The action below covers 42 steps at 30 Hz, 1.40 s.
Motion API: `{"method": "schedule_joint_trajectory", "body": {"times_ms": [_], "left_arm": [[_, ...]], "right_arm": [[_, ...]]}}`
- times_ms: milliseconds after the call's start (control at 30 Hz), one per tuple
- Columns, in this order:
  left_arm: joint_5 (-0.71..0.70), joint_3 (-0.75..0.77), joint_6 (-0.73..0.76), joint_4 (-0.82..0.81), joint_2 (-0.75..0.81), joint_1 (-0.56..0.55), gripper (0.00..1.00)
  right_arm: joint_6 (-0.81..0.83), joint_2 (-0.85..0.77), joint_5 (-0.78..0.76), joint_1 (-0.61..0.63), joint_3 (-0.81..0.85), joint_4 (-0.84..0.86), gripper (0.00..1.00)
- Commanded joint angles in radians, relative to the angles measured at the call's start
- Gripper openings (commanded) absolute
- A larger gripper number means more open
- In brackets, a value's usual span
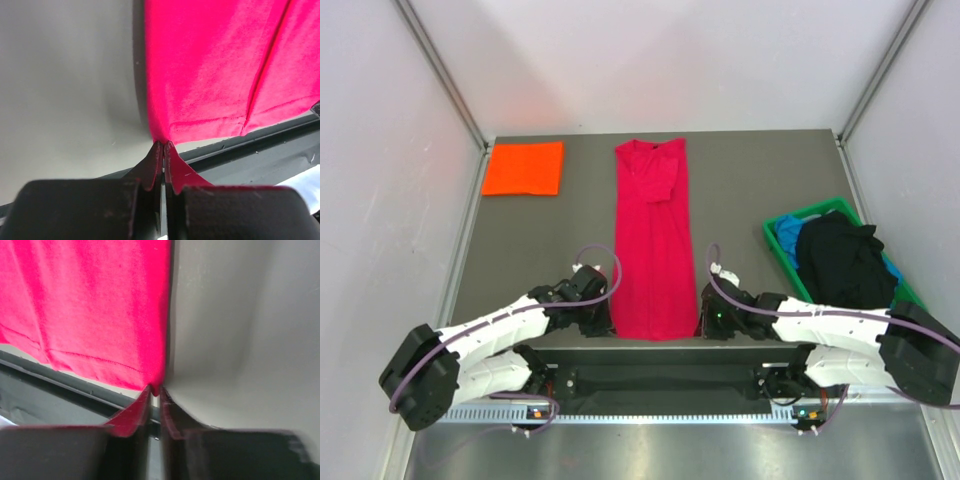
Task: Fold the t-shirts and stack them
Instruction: Fold the tshirt
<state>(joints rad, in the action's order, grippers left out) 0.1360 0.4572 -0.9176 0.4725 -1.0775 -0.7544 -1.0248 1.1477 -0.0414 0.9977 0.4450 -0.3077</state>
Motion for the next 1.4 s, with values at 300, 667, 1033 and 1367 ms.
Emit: {"method": "schedule_joint_trajectory", "body": {"times_ms": [300, 667, 1033, 1367], "left_arm": [[-0.001, 0.015, -0.056, -0.008, 0.068, -0.054, 0.00], [-0.094, 0.008, -0.179, 0.035, 0.110, -0.229, 0.00], [-0.159, 0.130, -0.127, 0.048, 0.091, -0.208, 0.00], [0.048, 0.320, 0.106, -0.041, -0.192, 0.122, 0.00]], "right_arm": [[-0.021, -0.075, -0.054, 0.061, 0.040, -0.063, 0.00], [-0.095, -0.160, -0.126, 0.165, 0.040, -0.131, 0.00], [0.037, -0.128, -0.212, 0.153, 0.201, -0.237, 0.00], [0.356, 0.061, -0.016, -0.157, 0.337, -0.102, 0.00]]}}
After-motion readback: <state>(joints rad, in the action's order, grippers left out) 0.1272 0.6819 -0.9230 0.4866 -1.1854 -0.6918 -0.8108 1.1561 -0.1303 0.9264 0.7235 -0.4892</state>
